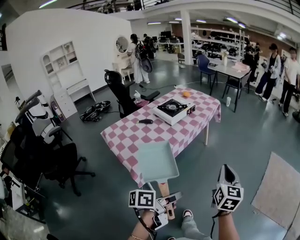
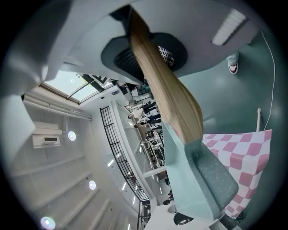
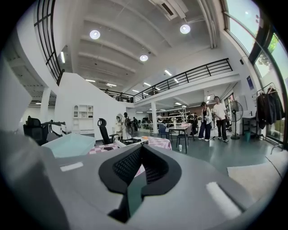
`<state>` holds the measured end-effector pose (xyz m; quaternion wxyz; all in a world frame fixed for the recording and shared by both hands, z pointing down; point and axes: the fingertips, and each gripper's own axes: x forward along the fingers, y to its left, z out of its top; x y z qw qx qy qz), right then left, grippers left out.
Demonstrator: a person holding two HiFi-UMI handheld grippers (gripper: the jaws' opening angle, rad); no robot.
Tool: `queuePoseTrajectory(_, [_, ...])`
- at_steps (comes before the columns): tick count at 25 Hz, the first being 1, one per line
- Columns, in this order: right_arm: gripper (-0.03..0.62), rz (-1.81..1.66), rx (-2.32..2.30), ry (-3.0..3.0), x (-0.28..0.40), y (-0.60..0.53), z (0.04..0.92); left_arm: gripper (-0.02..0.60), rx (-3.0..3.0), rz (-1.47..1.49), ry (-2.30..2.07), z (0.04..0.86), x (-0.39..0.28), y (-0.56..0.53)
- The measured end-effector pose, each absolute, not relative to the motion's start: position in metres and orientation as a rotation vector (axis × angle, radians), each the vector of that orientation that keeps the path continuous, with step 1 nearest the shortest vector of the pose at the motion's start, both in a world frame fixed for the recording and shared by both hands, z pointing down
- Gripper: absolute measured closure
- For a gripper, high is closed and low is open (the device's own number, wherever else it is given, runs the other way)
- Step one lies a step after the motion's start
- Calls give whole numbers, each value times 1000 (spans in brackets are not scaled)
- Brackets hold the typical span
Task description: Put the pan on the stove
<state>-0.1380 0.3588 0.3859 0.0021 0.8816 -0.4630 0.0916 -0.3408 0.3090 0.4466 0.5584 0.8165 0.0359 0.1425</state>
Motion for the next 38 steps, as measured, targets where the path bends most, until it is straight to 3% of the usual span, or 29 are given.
queuePoseTrajectory(20, [585, 303, 2701, -1597, 85, 192, 385, 549, 1916, 286, -25, 438, -140, 158])
queuePoseTrajectory(38, [585, 401, 2677, -1604, 194, 88, 428, 549, 1893, 259, -97, 450, -41, 32])
